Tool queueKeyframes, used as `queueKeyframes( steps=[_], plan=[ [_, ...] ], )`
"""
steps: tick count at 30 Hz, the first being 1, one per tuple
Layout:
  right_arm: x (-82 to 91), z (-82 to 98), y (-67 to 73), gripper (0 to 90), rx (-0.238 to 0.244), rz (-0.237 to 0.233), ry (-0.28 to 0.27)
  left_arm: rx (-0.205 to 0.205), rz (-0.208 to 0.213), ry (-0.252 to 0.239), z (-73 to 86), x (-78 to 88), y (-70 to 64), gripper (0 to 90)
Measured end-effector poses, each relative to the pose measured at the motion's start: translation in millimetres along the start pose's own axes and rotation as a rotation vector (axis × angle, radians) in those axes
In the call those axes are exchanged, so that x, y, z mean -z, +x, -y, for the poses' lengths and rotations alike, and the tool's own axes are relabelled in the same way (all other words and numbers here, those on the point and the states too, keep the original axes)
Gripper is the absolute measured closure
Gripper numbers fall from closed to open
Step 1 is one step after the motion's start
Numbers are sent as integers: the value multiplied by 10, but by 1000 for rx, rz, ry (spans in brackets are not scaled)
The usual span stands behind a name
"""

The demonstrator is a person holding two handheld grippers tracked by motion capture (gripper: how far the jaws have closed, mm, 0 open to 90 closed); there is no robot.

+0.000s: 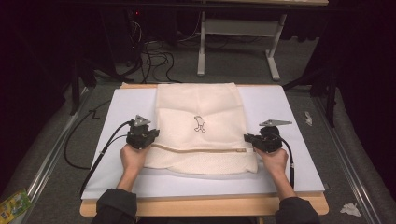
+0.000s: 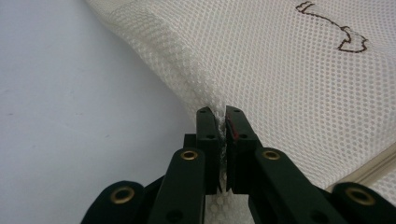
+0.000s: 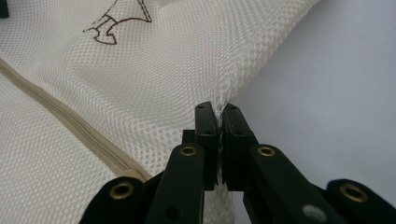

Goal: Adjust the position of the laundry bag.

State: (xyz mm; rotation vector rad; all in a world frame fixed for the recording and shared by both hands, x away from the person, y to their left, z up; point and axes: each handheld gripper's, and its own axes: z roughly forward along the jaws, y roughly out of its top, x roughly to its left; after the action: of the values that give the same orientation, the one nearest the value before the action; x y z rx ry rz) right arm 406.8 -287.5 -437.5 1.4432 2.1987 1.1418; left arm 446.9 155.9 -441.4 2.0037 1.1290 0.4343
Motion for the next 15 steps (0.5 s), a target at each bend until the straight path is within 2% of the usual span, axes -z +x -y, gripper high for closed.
queueKeyframes(
  steps=[7,10,11,15],
  plan=[
    [87,13,-99,883,-14,17,-10,4,19,-18,-57,-23,-71,862],
    [106,17,-121,883,-12,21,-12,-12,15,-16,-75,-47,-113,861],
    [126,26,-143,882,-16,25,-12,-29,9,-12,-84,-68,-149,861],
    [164,43,-175,882,-17,36,-9,-25,17,-12,-97,-90,-167,860]
  ],
)
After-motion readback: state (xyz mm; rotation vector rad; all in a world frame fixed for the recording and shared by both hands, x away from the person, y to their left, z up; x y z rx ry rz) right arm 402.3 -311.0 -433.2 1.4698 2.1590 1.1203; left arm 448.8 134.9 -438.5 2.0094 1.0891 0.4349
